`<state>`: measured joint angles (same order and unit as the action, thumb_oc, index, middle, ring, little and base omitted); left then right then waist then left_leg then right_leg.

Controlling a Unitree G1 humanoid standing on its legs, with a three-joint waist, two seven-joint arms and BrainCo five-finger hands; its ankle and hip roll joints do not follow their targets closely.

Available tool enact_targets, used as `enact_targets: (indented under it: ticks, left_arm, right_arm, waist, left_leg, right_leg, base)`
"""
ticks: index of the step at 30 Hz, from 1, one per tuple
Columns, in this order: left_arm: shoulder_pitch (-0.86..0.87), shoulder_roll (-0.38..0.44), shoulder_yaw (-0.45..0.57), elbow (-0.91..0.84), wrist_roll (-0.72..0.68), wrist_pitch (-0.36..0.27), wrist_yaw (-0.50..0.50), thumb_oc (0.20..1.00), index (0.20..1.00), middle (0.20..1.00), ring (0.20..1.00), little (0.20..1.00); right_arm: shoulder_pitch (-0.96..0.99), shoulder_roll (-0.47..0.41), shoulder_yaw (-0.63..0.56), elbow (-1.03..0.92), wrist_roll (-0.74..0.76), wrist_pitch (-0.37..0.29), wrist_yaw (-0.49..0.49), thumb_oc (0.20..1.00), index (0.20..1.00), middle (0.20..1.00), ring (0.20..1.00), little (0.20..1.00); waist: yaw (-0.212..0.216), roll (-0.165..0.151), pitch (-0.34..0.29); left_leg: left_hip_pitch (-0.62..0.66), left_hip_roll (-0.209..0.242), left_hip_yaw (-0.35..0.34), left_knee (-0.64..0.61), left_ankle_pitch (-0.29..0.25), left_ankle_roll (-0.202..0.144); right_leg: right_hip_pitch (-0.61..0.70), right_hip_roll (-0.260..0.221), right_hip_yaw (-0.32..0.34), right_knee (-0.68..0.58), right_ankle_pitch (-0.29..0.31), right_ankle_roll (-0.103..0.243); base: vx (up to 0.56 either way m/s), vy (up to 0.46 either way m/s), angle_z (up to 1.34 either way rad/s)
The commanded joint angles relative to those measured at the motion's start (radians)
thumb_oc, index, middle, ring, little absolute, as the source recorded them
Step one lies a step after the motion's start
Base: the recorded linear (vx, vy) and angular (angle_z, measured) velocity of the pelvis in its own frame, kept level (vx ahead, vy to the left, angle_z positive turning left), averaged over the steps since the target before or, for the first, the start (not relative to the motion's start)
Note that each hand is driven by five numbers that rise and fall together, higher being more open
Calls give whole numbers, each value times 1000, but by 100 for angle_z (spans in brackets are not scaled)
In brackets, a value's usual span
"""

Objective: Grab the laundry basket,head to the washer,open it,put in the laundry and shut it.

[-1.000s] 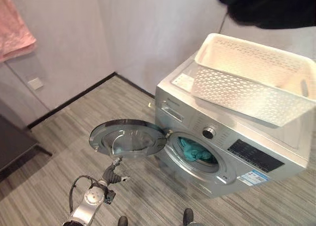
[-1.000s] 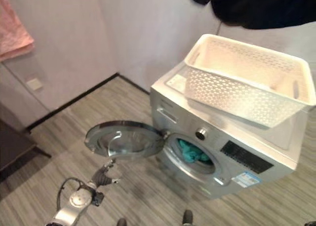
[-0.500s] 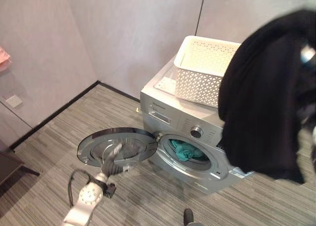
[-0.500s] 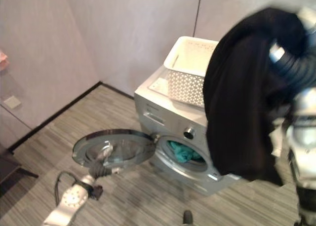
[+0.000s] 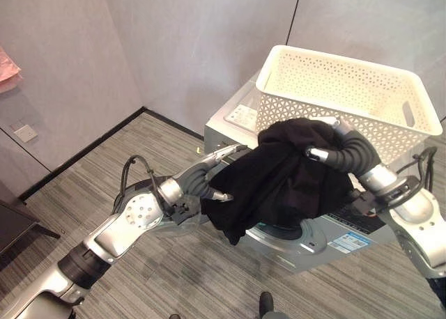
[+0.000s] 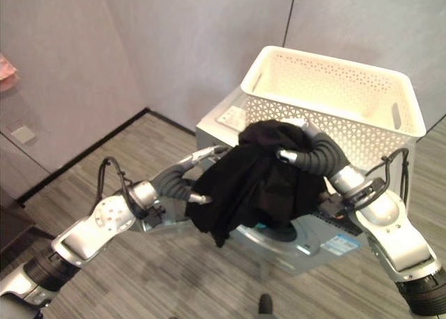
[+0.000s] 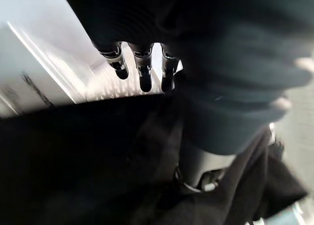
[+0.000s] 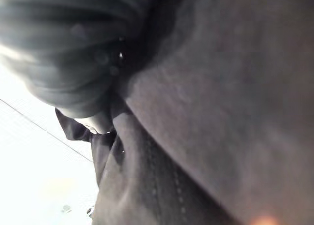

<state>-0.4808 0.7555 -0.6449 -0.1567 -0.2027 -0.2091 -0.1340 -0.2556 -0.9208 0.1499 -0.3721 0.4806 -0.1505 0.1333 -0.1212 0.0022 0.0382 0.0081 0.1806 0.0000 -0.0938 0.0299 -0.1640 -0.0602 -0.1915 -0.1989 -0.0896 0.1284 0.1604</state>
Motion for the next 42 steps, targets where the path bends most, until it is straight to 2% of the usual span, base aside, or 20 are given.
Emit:
enact_targets:
  ticks: [1,2,5,11,12,14,16,20,21,22,27,31,32,33,34,35,42]
  left_arm:
    - [-122,7,-57,26,-142,-6,-32,1000,1000,1000,1000,1000]
    - [-185,23,-119,12,-179,2,-57,1000,1000,1000,1000,1000]
    - [-252,41,-189,-12,-221,15,-76,1000,1000,1000,1000,1000]
    - [-295,-2,-231,2,-248,51,-82,1000,1000,1000,1000,1000]
    - [-298,-24,-228,15,-250,55,-73,1000,1000,1000,1000,1000]
    - [-292,-117,-216,83,-273,78,-44,1000,1000,1000,1000,1000]
    - [-286,-151,-207,106,-285,84,-30,1000,1000,1000,1000,1000]
    - [-271,-302,-192,208,-347,106,16,1000,1000,1000,1000,1000]
    - [-265,-363,-172,241,-362,101,52,1000,1000,1000,1000,1000]
    - [-265,-365,-172,243,-362,100,52,1000,1000,1000,1000,1000]
    - [-245,-474,-137,322,-377,95,100,1000,1000,1000,1000,1000]
    - [-247,-514,-141,346,-365,97,104,1000,1000,1000,1000,1000]
    - [-248,-520,-141,350,-356,94,107,853,853,853,853,853]
    - [-250,-526,-139,352,-351,91,111,545,545,545,545,545]
    - [-247,-531,-139,356,-349,92,112,545,545,545,545,545]
    - [-247,-534,-137,360,-346,91,115,200,200,200,200,200]
    - [-255,-559,-117,400,-263,65,168,200,200,200,200,200]
  right_arm:
    - [-153,-22,8,-10,34,-39,-77,200,200,200,200,200]
    - [-203,-16,35,10,26,-35,-97,200,200,200,200,200]
    - [-278,-13,68,38,12,-31,-126,200,200,200,200,200]
    - [-349,-2,91,66,-1,-21,-154,200,200,200,200,200]
    - [-351,5,91,66,-4,-18,-159,200,200,200,200,200]
    - [-359,32,87,62,-14,-12,-175,200,200,200,200,200]
    - [-359,41,85,62,-18,-9,-182,200,200,200,200,200]
    - [-360,76,78,68,-29,6,-211,200,200,200,200,200]
    - [-360,93,77,74,-38,9,-227,200,200,200,200,200]
    - [-361,92,78,74,-38,9,-227,200,200,200,200,200]
    - [-346,138,75,81,-55,15,-251,200,200,200,200,200]
    - [-348,172,76,89,-59,14,-261,200,200,200,200,200]
    - [-351,181,76,92,-62,12,-264,200,200,200,200,200]
    - [-352,191,78,96,-63,11,-268,200,200,200,200,200]
    - [-351,200,78,96,-62,9,-270,200,200,200,200,200]
    - [-350,209,79,97,-64,9,-271,200,200,200,200,200]
    - [-338,237,81,111,-64,-4,-286,200,200,200,200,200]
  waist:
    - [-2,-19,-29]
    - [-1,-13,-30]
    - [1,-6,-27]
    - [-1,7,-19]
    - [-1,10,-18]
    - [-6,15,-15]
    - [-7,17,-14]
    - [-15,24,-15]
    - [-19,23,-14]
    - [-18,24,-14]
    - [-26,21,-15]
    - [-27,18,-17]
    - [-27,17,-18]
    - [-27,17,-18]
    - [-27,16,-18]
    - [-26,15,-18]
    - [-23,5,-19]
  left_leg:
    - [57,-8,77,7,-81,39]
    - [58,-8,78,7,-81,38]
    - [57,-8,77,7,-77,38]
    - [50,-7,75,7,-71,35]
    - [49,-6,74,7,-71,35]
    - [44,-5,72,7,-67,35]
    - [42,-4,71,7,-66,35]
    - [35,-1,72,7,-63,34]
    - [34,0,72,7,-63,33]
    - [34,0,72,7,-63,33]
    - [34,5,72,7,-62,34]
    - [33,8,73,7,-63,33]
    - [33,7,72,7,-64,33]
    - [33,7,71,7,-64,33]
    - [32,8,72,7,-64,33]
    - [32,8,72,7,-64,34]
    - [29,8,70,7,-62,33]
  right_leg:
    - [-9,-52,63,18,-39,67]
    - [-9,-51,64,18,-38,67]
    - [-9,-50,64,15,-39,67]
    - [-11,-47,61,14,-43,64]
    - [-10,-46,60,14,-45,62]
    - [-11,-43,60,13,-48,57]
    - [-10,-42,59,12,-49,55]
    - [-13,-38,57,12,-53,50]
    - [-13,-36,57,11,-55,47]
    - [-13,-36,57,11,-55,47]
    - [-14,-29,64,11,-58,40]
    - [-11,-27,62,9,-60,38]
    - [-11,-26,63,8,-61,38]
    - [-11,-26,63,8,-61,37]
    - [-11,-25,62,8,-61,37]
    - [-11,-25,63,8,-61,37]
    - [-9,-23,61,6,-63,34]
  base:
    - [0,0,0]
    - [0,0,0]
    - [0,0,0]
    - [0,0,0]
    - [0,0,0]
    - [-2,-16,1]
    - [0,0,0]
    - [0,0,0]
    - [0,0,0]
    - [0,0,0]
    - [0,0,0]
    - [0,0,0]
    - [0,0,0]
    - [0,0,0]
    - [0,0,0]
    - [0,0,0]
    - [0,0,0]
